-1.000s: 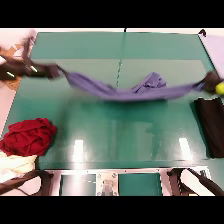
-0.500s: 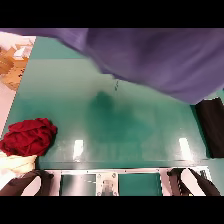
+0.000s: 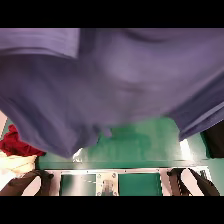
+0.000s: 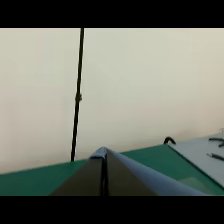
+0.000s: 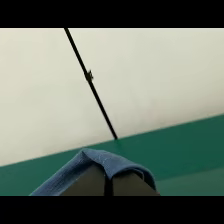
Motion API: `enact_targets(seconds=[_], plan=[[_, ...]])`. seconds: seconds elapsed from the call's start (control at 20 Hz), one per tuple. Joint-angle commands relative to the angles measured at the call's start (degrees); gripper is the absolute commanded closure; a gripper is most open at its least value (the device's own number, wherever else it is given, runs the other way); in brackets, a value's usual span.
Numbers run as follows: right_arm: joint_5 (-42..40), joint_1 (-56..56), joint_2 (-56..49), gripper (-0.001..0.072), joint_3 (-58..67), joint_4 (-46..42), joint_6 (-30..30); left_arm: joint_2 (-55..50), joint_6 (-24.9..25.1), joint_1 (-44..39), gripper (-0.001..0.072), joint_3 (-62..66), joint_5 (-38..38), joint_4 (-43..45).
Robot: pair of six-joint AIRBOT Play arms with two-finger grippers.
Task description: Fold the shirts.
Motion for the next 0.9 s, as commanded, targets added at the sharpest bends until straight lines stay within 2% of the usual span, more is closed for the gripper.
enact_targets(seconds=[0.0,0.15,0.35,0.5,0.65,0.75,0.85], plan=[[-4.94,4.20,-2.05,0.0695,-19.80,6.01,-6.23,-5.14,-0.63,0.04,0.0688,-11.58,-0.72,1.42],[-16.63,9.66,-8.96,0.0696,-34.01,6.03,-10.19,-15.98,2.25,-1.27,0.0688,-20.35,2.71,1.40],[-25.79,13.73,-30.08,0.0696,-34.29,7.48,-12.81,-35.52,4.92,-5.68,0.0688,-21.75,9.97,0.87],[-25.68,13.88,-46.07,0.0696,-25.29,10.73,-14.08,-43.30,4.96,-6.32,0.0688,-21.33,19.10,-3.65],[-23.58,13.90,-55.74,0.0695,-14.82,11.54,-14.08,-43.85,5.42,-6.32,0.0688,-20.48,27.32,-3.72],[-22.40,13.90,-58.86,0.0695,-8.92,11.63,-14.38,-43.85,5.88,-6.25,0.0688,-18.25,28.74,-3.21],[-21.59,13.84,-59.28,0.0695,-6.29,10.88,-15.52,-43.85,6.69,-6.25,0.0689,-17.20,26.95,-1.90]])
